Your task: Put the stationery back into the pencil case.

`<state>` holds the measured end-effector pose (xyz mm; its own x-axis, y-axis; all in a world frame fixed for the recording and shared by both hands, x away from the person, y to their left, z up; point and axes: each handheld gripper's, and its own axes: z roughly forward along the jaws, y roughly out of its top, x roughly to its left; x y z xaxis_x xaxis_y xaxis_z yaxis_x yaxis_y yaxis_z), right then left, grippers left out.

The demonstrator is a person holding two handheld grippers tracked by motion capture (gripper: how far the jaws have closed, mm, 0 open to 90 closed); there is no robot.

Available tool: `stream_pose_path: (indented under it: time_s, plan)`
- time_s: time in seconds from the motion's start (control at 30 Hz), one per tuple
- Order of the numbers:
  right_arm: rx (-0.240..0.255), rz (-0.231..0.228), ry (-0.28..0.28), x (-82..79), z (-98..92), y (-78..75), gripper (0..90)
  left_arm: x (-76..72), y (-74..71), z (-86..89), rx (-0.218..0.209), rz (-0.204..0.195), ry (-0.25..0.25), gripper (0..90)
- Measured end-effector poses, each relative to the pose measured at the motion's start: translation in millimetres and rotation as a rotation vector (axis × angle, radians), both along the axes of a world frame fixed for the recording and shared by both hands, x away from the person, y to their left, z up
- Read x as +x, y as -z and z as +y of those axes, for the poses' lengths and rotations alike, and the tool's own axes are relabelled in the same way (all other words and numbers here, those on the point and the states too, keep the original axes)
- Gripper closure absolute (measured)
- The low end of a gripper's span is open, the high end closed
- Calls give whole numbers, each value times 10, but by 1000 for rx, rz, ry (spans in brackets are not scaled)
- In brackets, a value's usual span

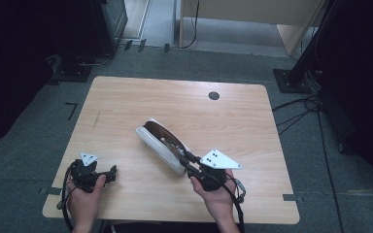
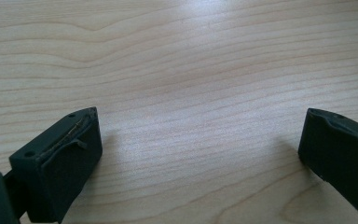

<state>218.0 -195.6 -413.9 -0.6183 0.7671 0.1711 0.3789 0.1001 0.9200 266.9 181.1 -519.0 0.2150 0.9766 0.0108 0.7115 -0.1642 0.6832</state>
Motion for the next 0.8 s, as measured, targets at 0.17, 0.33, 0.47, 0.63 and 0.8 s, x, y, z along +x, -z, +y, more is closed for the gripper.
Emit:
stream_pose_path:
  time_s: [0.17,0.33,0.47,0.63,0.8]
  plan:
    - [-17,8,17,62,-35,31,740,0,0,0,0,0,0,0]
    - [-37,22,14,117,-40,63,739,0,0,-1,-1,-1,-1,0]
    - [-38,32,16,162,-36,80,736,0,0,-1,-1,-1,0,0]
    - [-46,34,13,213,-12,85,738,0,1,-1,-1,-1,-1,0]
    - [-48,29,17,271,17,70,738,0,0,-1,-1,-1,-1,0]
